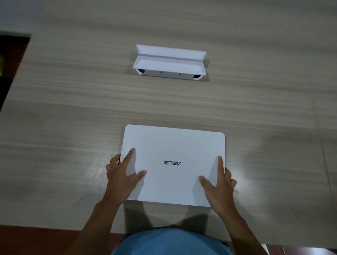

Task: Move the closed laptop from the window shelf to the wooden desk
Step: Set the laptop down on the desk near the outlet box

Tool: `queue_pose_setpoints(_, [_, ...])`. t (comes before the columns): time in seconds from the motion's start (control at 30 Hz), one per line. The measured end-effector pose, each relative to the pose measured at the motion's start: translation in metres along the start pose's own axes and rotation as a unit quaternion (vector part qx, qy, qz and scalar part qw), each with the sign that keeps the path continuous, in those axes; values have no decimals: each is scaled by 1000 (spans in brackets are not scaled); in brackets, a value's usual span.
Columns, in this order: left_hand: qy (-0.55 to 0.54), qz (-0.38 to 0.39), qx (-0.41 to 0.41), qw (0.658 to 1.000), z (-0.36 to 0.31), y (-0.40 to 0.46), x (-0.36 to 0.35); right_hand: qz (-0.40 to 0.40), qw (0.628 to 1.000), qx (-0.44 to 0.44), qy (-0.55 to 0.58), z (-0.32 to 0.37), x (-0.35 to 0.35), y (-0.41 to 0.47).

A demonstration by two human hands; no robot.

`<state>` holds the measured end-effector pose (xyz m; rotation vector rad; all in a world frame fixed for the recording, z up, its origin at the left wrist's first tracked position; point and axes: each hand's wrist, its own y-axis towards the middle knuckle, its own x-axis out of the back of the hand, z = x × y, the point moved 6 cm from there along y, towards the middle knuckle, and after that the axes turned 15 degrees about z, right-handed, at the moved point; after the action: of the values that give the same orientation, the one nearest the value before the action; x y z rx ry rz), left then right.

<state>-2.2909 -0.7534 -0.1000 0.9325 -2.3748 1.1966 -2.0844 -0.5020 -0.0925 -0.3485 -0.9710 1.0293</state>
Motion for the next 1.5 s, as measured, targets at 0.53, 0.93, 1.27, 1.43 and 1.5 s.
queue_pose_setpoints(0.53, [170, 35, -124, 977, -4, -26, -18, -8, 996, 72, -53, -10, -9, -16])
queue_pose_setpoints(0.93, [271, 68, -167, 946, 15, -39, -36, -10, 982, 134, -135, -33, -30, -34])
queue_pose_setpoints(1.27, [264, 68, -175, 946, 10, -21, -32, -1, 978, 149, -143, -25, -20, -15])
queue_pose_setpoints(1.43, [252, 65, -174, 950, -11, 13, -17, -6, 977, 157, -147, 0, 1, 19])
queue_pose_setpoints(1.5, [256, 65, -172, 949, -20, 30, -9, -11, 975, 156, -156, 11, 8, 33])
